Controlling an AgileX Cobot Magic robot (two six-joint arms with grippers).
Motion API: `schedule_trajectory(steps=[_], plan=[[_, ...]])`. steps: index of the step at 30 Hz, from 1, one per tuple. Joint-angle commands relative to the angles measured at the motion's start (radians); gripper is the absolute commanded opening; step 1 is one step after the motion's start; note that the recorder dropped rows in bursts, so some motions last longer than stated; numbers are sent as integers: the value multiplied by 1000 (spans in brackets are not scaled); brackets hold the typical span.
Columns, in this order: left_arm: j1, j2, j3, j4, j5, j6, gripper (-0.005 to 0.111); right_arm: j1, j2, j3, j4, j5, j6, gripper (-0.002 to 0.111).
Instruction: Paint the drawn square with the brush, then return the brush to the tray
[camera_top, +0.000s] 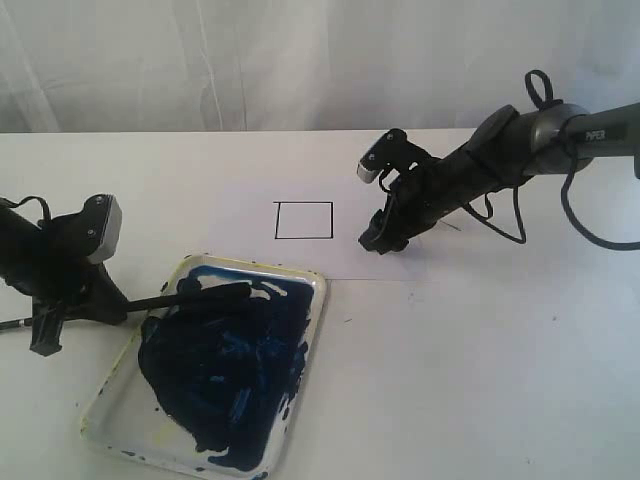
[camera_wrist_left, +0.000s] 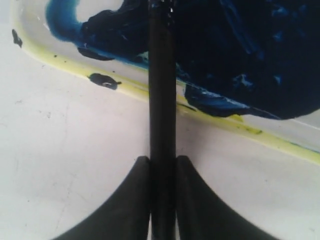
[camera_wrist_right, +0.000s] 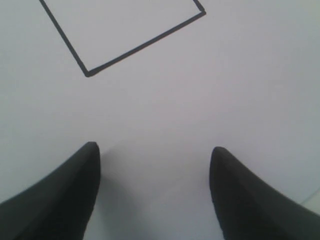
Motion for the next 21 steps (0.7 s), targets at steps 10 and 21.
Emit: schedule_trajectory(steps=[10,21], plan=[[0,-170,-32,38,-33,-205,0,1,13,1,-20,13,-13,60],[-77,-198,-346,566,261,-818,0,1,13,1,-20,13,-13,60]])
